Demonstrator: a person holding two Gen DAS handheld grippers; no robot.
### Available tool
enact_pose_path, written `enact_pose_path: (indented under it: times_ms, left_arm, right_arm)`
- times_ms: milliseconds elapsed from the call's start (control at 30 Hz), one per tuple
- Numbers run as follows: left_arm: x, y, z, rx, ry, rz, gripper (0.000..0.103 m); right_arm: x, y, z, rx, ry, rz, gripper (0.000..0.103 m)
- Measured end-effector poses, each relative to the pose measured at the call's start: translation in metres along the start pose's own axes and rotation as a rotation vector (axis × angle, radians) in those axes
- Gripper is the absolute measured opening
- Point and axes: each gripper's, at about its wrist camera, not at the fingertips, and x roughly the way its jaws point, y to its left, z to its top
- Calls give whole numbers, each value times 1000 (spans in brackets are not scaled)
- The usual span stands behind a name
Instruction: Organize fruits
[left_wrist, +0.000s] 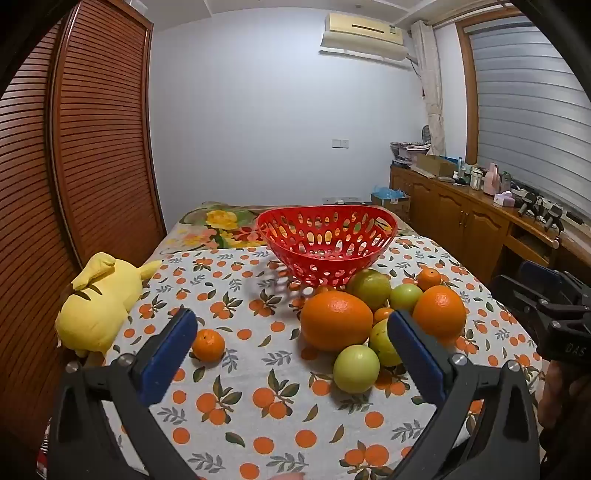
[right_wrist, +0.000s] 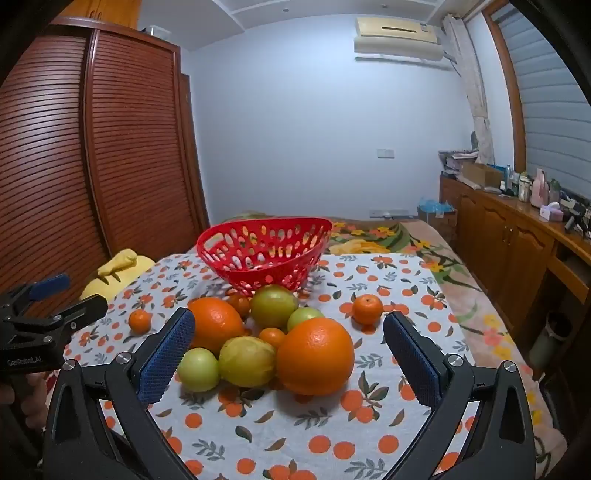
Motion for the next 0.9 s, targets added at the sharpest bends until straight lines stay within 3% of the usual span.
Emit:
enact_pose_path:
  times_ms: [900]
  left_arm:
    - [-11, 2, 5, -2, -11, -3, 103]
  right_arm:
    - [-2, -1, 1, 7, 0, 3, 103]
